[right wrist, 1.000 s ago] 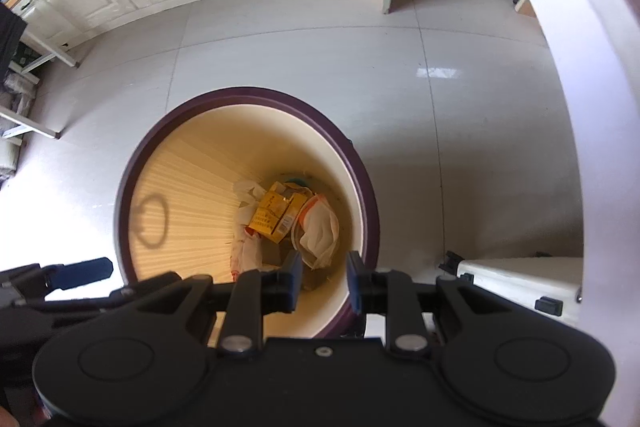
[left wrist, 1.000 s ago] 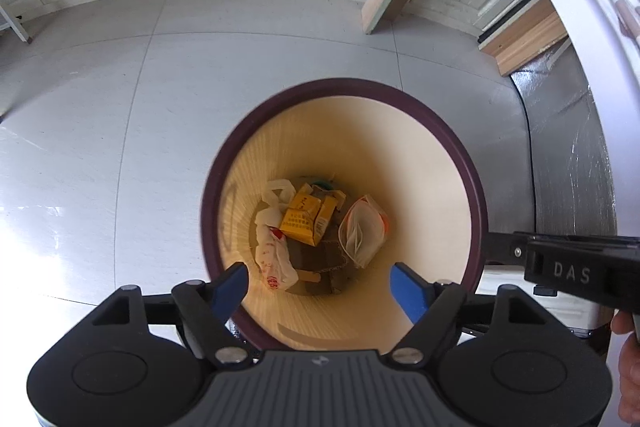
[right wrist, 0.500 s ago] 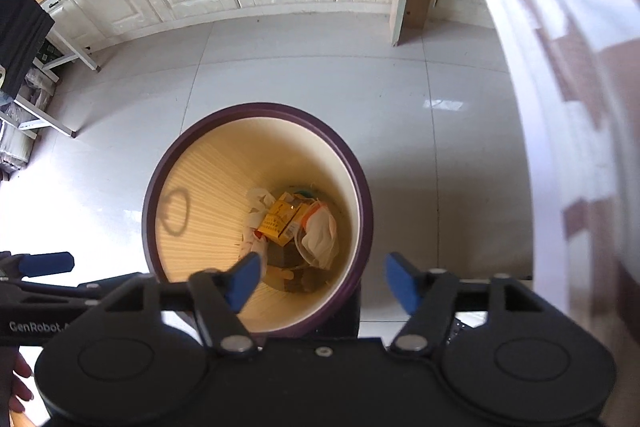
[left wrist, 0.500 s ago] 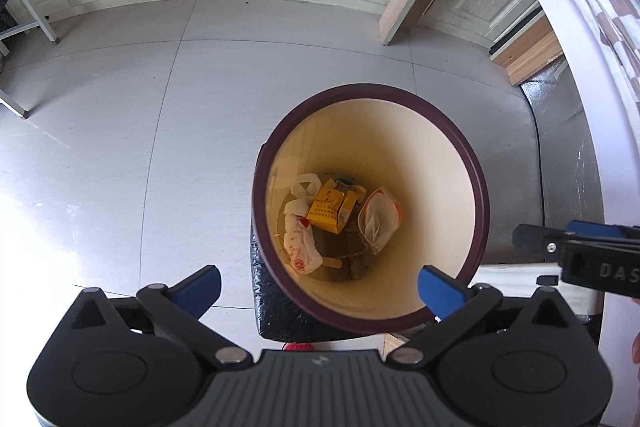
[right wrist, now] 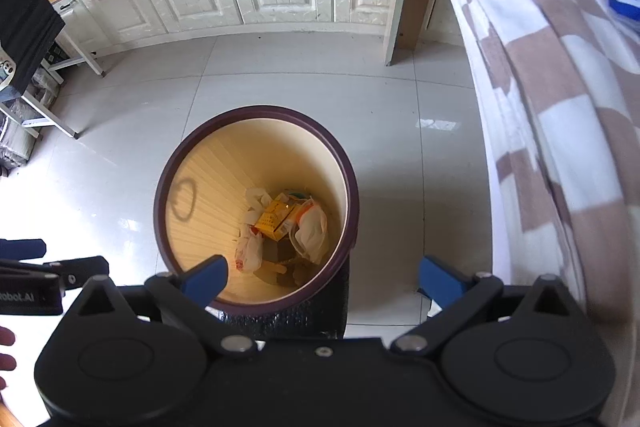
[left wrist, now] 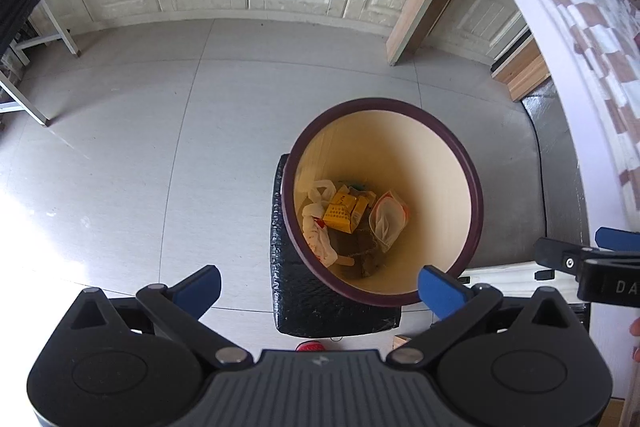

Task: Collect trash
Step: 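Withdraw both open grippers from the bin back toward the table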

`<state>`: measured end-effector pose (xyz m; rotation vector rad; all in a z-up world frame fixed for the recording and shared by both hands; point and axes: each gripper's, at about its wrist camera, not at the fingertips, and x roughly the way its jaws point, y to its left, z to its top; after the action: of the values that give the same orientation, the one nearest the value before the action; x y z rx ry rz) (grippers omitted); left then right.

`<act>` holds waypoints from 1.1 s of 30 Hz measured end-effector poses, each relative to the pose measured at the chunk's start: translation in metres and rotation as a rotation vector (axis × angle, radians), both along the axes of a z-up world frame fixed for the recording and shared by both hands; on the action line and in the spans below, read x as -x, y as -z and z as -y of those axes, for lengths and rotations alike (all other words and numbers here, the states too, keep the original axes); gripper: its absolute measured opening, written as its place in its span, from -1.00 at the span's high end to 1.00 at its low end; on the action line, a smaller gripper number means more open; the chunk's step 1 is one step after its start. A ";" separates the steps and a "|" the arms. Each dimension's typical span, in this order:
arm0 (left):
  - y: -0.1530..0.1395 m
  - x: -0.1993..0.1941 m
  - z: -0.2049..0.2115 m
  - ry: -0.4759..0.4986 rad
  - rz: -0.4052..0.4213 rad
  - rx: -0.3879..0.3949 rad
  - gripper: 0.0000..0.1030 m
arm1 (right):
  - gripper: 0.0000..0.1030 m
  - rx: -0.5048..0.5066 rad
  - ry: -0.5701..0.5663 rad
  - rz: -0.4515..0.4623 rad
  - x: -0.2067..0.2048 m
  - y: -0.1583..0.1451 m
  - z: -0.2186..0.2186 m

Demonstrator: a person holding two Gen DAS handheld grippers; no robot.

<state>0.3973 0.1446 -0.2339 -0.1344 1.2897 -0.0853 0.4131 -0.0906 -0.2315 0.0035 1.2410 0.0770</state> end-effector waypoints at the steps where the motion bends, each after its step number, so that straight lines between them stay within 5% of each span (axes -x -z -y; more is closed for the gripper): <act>1: -0.005 0.003 -0.001 0.000 0.007 0.001 -1.00 | -1.00 0.003 -0.003 0.007 0.003 -0.003 -0.001; 21: -0.111 0.052 -0.010 0.007 0.220 0.033 -1.00 | -1.00 0.028 -0.004 0.154 0.069 -0.108 0.007; 33: -0.175 0.091 0.037 0.048 0.380 0.051 -1.00 | -1.00 -0.001 0.052 0.397 0.124 -0.188 0.052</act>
<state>0.3066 0.1080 -0.0593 -0.1245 0.9118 -0.1765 0.2890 -0.1421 -0.0432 0.0204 0.8437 0.0303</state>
